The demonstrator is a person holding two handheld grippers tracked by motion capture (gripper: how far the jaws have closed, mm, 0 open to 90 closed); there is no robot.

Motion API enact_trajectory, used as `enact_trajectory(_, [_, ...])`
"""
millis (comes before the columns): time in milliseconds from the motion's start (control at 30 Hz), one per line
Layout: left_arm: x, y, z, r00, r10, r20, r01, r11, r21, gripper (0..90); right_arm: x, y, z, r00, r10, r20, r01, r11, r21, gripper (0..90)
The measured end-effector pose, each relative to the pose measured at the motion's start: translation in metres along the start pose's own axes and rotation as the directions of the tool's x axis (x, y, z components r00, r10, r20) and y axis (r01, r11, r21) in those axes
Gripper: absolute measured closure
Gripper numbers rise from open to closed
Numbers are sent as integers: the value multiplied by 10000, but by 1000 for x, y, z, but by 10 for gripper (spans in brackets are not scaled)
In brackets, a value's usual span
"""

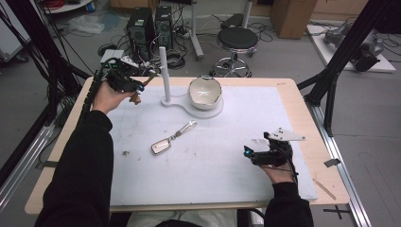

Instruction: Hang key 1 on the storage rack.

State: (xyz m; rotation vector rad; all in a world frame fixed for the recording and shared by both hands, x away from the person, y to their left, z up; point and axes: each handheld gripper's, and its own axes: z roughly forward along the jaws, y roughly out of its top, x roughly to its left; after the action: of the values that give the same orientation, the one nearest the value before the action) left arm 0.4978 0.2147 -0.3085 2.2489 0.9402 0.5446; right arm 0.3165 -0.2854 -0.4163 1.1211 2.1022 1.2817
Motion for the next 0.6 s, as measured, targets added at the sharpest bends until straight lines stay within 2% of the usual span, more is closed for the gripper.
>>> enact_trajectory(233, [-7, 2, 10, 9996, 210, 198, -214, 9996, 173, 776, 0, 0, -1, 10000, -34, 27, 34, 10000, -38, 6])
enact_trajectory(300, [-8, 2, 13, 9993, 16, 371, -23, 9998, 172, 775, 0, 0, -1, 10000, -31, 23, 31, 10000, -33, 6])
enact_trajectory(333, [-6, 1, 12, 9962, -413, 763, 400, 9990, 186, 769, 0, 0, -1, 10000, -24, 16, 24, 10000, -30, 6])
enact_trajectory(367, [-6, 1, 12, 9962, -413, 763, 400, 9990, 186, 761, 0, 0, -1, 10000, -24, 16, 24, 10000, -30, 6])
enact_trajectory(400, [-5, 1, 11, 9931, -576, 1024, 558, 9982, 200, 761, 0, 0, -1, 10000, -38, 28, 38, 10000, -28, 6])
enact_trajectory(467, [-3, -1, 7, 9896, -674, 1270, 662, 9977, 137, 711, -1, -1, -2, 10000, -2, 34, 2, 10000, -44, 6])
enact_trajectory(500, [-3, -1, 6, 9870, -808, 1390, 804, 9967, 83, 616, -1, -1, -2, 10000, 26, 11, -26, 10000, -46, 6])
enact_trajectory(533, [-2, -1, 4, 9864, -833, 1420, 841, 9965, 3, 517, -1, -1, -2, 10000, 18, 28, -18, 10000, -52, 6])
enact_trajectory(567, [-2, -2, 2, 9881, -811, 1308, 827, 9965, -71, 517, -1, -1, -2, 10000, 18, 28, -18, 10000, -52, 6])
enact_trajectory(600, [-2, -3, 0, 9879, -908, 1260, 945, 9952, -235, 456, -1, -1, -2, 10000, 9, 31, -9, 10000, -75, 6])
